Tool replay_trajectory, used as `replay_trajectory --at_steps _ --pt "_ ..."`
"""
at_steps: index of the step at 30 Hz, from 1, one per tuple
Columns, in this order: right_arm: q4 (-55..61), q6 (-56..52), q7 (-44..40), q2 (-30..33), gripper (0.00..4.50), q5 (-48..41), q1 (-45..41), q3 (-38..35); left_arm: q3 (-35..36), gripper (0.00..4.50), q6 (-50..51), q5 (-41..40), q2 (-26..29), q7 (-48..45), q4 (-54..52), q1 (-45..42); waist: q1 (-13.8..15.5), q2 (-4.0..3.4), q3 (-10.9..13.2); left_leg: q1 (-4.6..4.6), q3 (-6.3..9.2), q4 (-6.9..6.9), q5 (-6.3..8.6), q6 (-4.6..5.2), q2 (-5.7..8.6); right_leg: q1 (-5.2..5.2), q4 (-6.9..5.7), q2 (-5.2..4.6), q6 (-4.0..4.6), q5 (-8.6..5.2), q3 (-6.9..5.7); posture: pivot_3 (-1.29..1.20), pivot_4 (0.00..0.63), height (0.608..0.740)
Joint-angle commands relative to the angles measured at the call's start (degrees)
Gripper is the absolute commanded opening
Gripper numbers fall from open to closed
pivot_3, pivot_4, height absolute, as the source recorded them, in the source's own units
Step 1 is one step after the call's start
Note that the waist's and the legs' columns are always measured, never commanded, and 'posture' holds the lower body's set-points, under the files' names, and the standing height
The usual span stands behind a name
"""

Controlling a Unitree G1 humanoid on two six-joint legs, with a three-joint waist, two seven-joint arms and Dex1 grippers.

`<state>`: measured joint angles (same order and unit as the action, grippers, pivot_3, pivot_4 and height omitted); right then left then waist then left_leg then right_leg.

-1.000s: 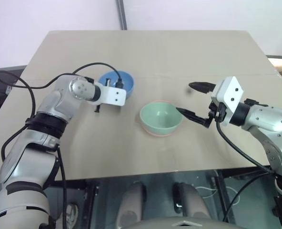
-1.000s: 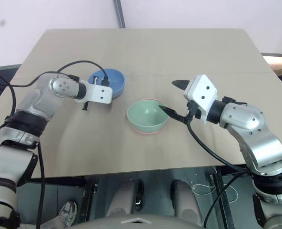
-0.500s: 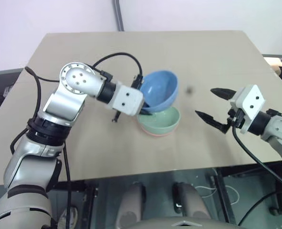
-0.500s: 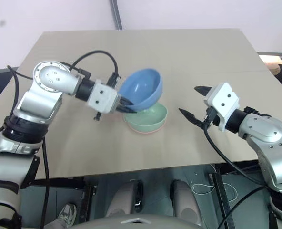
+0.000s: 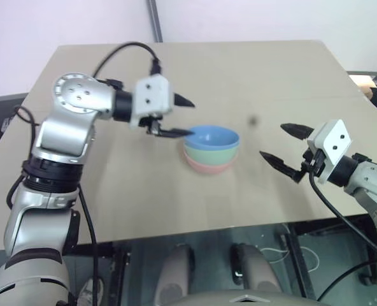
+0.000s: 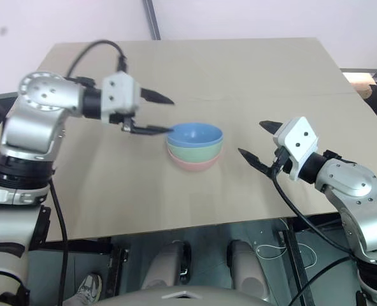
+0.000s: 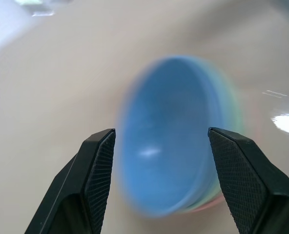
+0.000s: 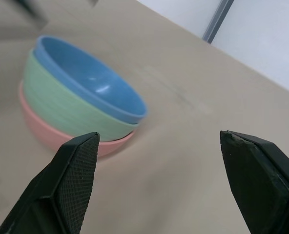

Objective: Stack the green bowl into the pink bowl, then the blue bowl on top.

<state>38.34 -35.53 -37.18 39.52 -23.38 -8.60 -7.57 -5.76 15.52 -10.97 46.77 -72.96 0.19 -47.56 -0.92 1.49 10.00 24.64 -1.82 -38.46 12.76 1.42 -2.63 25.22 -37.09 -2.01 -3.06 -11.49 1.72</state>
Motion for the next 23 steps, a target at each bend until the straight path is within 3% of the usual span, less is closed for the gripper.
replay_trajectory --at_steps 1,2,3,4,6,9,16,23 --pt "-1.73 0.77 -4.16 0.33 4.5 -4.94 0.09 -1.89 7.79 3.91 10.68 -2.18 1.87 8.09 -5.58 6.62 -0.12 -0.01 0.0 -0.01 0.0 0.0 0.0 0.0 -0.01 0.0 -0.02 0.0 0.01 -0.01 0.0 0.0 0.15 0.74" --pt "-2.34 1.18 -5.11 0.59 4.5 -5.49 0.05 -1.98 9.48 4.31 12.26 -2.61 1.49 10.35 -7.8 8.57 -0.06 0.0 0.0 -0.02 -0.02 0.0 0.0 0.0 -0.03 0.01 -0.01 0.0 0.01 -0.01 0.02 0.0 0.15 0.74" --pt "-3.35 2.89 -5.88 0.87 4.5 -4.78 -0.2 -1.71 11.47 4.43 14.05 -2.88 0.82 13.06 -10.18 11.32 0.04 0.01 0.0 -0.02 -0.01 0.0 0.0 0.0 -0.03 0.0 -0.02 0.0 0.01 -0.01 0.01 0.0 0.15 0.74" --pt "-4.33 4.41 -6.31 0.95 4.5 -4.04 -0.46 -1.49 13.13 4.43 15.98 -3.09 0.25 15.51 -12.16 14.01 0.1 0.01 0.0 0.03 0.02 -0.01 0.0 0.0 -0.03 0.02 -0.02 0.0 0.02 -0.01 -0.03 0.0 0.15 0.74" --pt "-6.03 5.83 -9.36 1.48 4.5 -5.22 -0.51 -1.32 21.26 4.43 14.57 -12.03 -6.9 17.71 -16.06 22.56 0.28 -0.02 -0.02 0.06 0.04 -0.02 0.0 0.0 -0.02 -0.01 0.01 -0.03 0.04 -0.02 -0.06 0.0 0.15 0.74" --pt "-8.97 6.54 -13.96 4.01 4.5 -6.7 1.19 -3.19 26.75 4.43 11.49 -11.72 -10.48 20.31 -20.4 36.83 0.26 0.01 -0.03 -0.02 -0.03 0.0 0.0 -0.01 -0.01 -0.1 0.1 -0.11 0.24 0.03 -0.02 0.0 0.15 0.74" --pt "-14.64 10.31 -25.3 14.69 4.5 -6.77 12.34 -17.2 39.41 4.43 0.02 -16.19 -8.23 10.08 -18.24 59.88 0.85 0.02 -0.04 -0.13 0.01 0.06 0.01 -0.02 -0.01 -0.15 0.17 -0.19 0.23 -0.06 -0.14 0.0 0.15 0.74" --pt "-14.34 10.52 -27.53 16.66 4.5 -7.42 15.85 -22.52 40.07 4.43 -2.31 -17.41 -4.29 7.08 -15.38 62.59 1.02 -0.02 -0.08 -0.86 0.05 0.14 0.2 -0.33 -0.19 -0.6 0.26 -0.65 0.18 -0.1 -0.24 0.0 0.15 0.74"
